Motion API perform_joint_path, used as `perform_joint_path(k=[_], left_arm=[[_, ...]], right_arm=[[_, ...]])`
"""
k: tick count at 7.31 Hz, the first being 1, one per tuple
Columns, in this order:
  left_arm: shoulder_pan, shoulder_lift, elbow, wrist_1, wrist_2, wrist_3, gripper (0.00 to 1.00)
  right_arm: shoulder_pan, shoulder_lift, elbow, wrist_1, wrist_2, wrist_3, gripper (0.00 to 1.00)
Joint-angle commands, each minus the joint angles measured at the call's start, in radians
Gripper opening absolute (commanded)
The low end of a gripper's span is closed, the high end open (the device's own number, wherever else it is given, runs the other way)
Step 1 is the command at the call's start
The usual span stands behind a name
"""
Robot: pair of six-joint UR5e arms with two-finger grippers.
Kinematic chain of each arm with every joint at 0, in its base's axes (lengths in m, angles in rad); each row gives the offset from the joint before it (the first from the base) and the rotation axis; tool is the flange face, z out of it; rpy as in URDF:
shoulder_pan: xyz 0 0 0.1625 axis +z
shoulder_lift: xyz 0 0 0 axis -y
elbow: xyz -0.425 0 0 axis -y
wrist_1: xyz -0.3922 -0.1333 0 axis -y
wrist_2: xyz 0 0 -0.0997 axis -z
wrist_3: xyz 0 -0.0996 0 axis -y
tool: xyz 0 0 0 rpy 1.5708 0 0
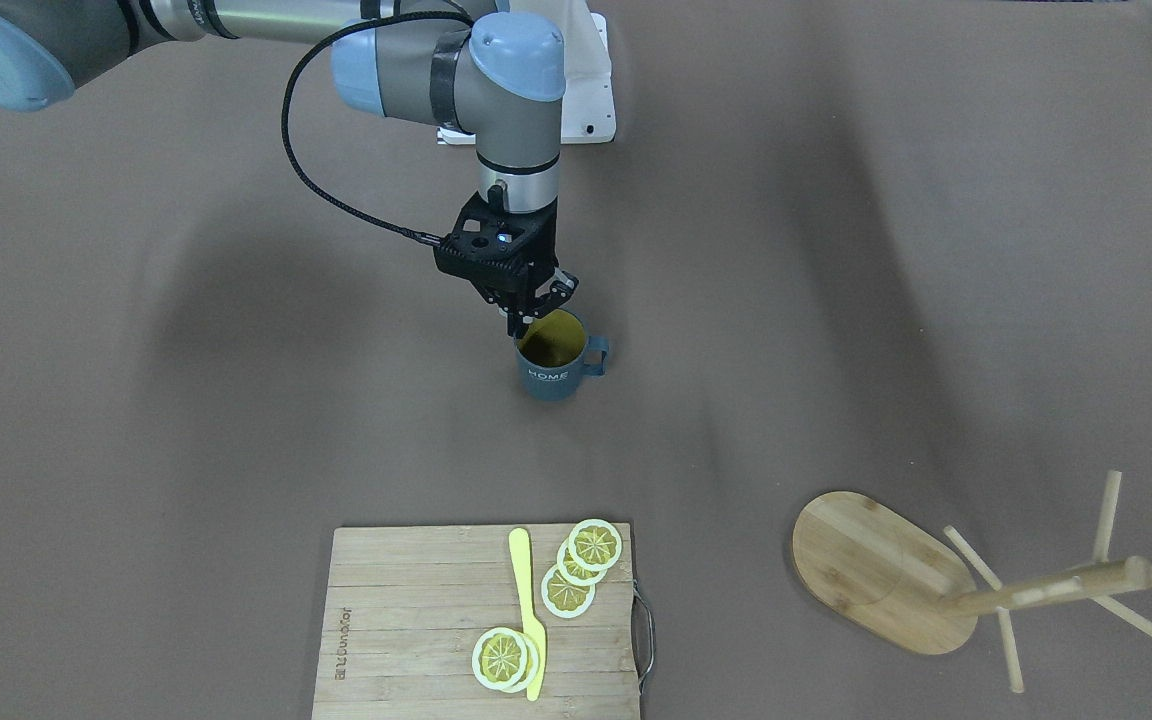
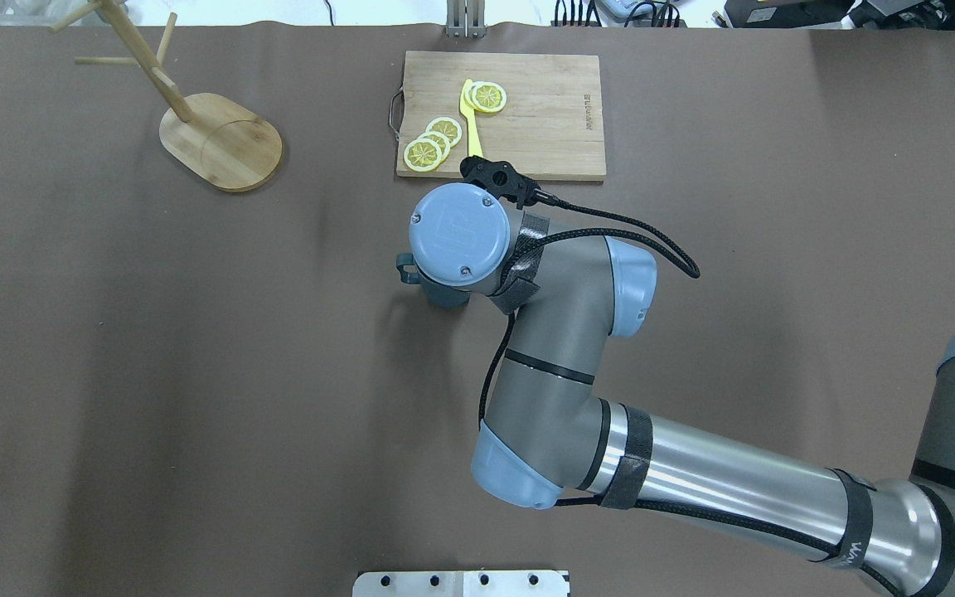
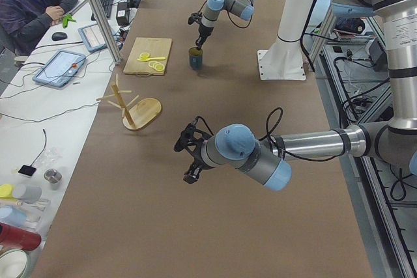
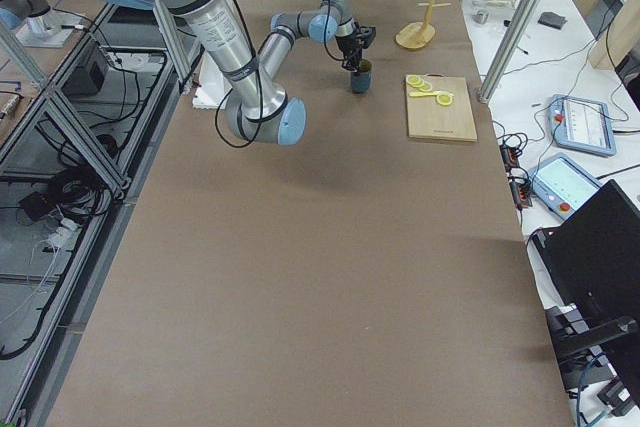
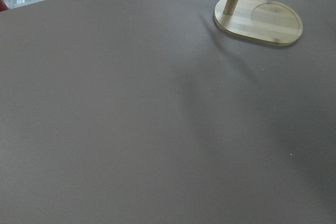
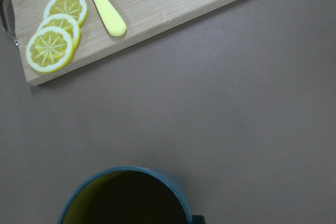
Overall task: Hang cup on storage rack
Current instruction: 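Lower the teal mug onto the table and open the right gripper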
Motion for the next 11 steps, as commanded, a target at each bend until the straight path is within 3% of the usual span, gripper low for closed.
perform_joint_path(k=[1, 4, 8, 10, 11], left_arm=[[0.0, 0.0, 0.0, 0.0, -0.001, 0.0, 0.99], [0.0, 0.0, 0.0, -0.002, -0.002, 0.001, 0.99], [0.0, 0.0, 0.0, 0.0, -0.002, 0.001, 0.99], [0.0, 0.0, 0.006, -0.002, -0.002, 0.003, 0.99], [0.0, 0.0, 0.006, 0.0, -0.002, 0.003, 0.99]], right_arm=[[0.0, 0.003, -0.001, -0.001, 0.002, 0.231, 0.0], [-0.009, 0.019, -0.045, -0.004, 0.002, 0.432, 0.0], [-0.011, 0.055, -0.081, -0.02, 0.039, 0.37, 0.0], [-0.011, 0.053, -0.071, -0.039, 0.039, 0.21, 0.99], [-0.006, 0.053, -0.052, -0.043, 0.038, 0.171, 1.0]])
